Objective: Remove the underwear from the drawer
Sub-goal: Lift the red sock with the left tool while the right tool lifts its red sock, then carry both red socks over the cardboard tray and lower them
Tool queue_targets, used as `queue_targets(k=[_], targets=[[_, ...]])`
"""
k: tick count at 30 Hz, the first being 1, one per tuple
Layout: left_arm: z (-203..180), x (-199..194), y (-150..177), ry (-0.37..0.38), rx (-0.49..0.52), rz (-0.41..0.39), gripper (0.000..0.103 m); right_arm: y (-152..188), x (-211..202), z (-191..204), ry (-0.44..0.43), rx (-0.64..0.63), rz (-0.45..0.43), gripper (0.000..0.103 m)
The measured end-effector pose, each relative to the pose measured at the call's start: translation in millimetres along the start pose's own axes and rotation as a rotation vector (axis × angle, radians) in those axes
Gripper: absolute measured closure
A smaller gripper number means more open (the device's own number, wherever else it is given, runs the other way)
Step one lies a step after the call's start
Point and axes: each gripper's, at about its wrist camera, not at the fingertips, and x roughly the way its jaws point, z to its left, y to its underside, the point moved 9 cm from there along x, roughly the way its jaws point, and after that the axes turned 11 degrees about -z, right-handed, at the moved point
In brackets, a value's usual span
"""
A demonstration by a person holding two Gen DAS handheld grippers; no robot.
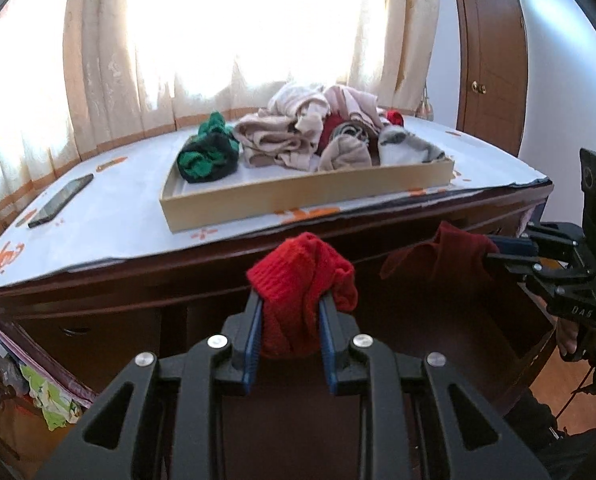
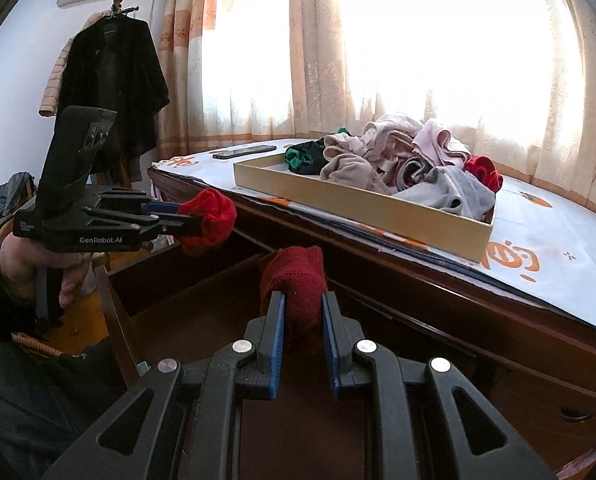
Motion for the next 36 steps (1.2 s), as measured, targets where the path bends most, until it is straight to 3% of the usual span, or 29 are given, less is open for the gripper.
queue_targets(k=[5,20,36], targets=[[1,-8,-12,-0.004,0.016,-0.030,0.079,-14,-1,3,-0.005,0.000,-0.026,0.084],[27,-20,-82,-0.062,0.081,-0.128,0.079,-117,17,23,-0.052,-0.077,-0.151,0.084],[58,22,-104,-0.088,0.087,-0.085,0.079,-147,63,0,-0.015,-0.055,-0.121,0.083]])
